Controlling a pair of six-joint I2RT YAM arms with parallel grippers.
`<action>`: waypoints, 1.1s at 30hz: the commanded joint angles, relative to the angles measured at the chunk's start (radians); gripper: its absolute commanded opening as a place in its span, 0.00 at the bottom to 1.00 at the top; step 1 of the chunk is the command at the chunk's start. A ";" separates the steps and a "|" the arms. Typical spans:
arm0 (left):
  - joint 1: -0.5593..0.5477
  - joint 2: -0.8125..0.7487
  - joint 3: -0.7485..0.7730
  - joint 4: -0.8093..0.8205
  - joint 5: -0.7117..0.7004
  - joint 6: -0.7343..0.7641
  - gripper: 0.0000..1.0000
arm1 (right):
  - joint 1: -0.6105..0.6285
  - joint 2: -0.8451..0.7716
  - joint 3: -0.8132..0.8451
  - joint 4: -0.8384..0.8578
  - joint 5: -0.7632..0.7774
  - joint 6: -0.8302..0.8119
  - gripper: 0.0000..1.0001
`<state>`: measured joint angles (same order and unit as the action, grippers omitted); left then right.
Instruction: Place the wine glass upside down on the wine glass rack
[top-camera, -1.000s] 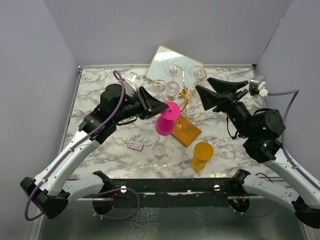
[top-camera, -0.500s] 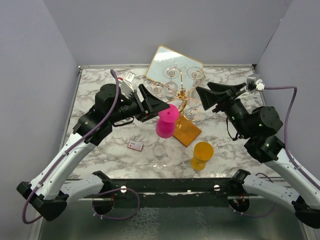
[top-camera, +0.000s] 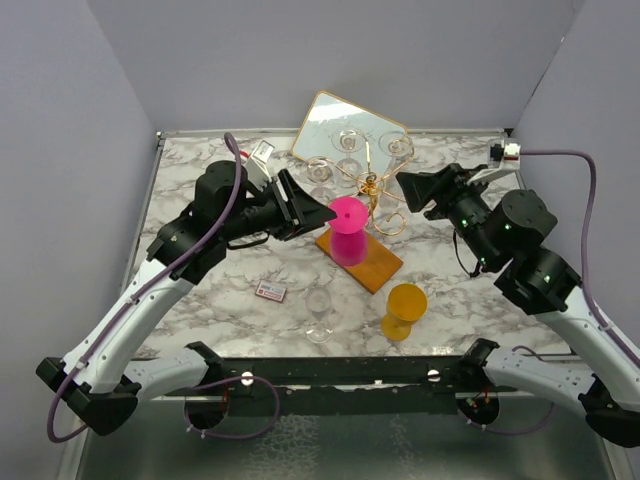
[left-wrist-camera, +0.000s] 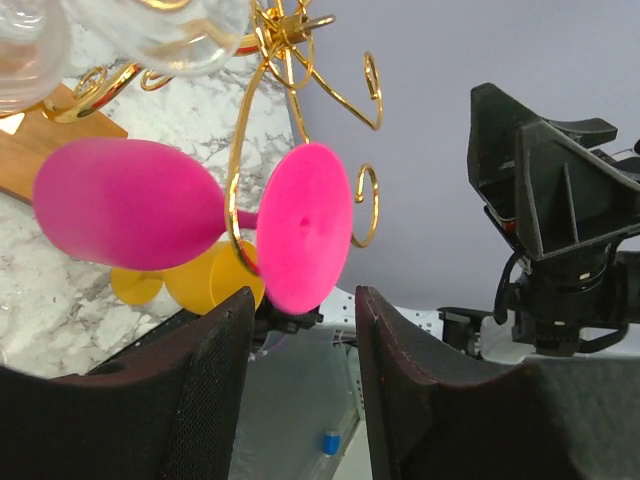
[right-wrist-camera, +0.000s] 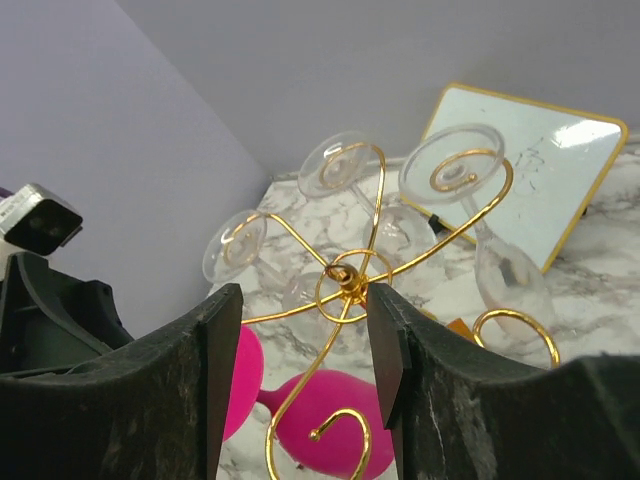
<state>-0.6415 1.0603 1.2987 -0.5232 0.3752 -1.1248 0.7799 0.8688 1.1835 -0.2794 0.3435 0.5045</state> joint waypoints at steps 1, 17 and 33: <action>0.002 0.007 0.034 -0.018 -0.030 0.035 0.46 | 0.007 0.052 0.065 -0.199 0.032 0.076 0.52; 0.009 -0.074 0.060 -0.241 0.014 0.334 0.67 | 0.007 0.052 0.131 -0.344 0.019 0.143 0.52; -0.009 -0.132 -0.100 -0.490 -0.045 0.457 0.64 | 0.007 -0.040 0.044 -0.245 0.079 0.114 0.52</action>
<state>-0.6373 0.9234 1.2312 -0.9375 0.3920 -0.6518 0.7799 0.8700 1.2427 -0.5774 0.3695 0.6395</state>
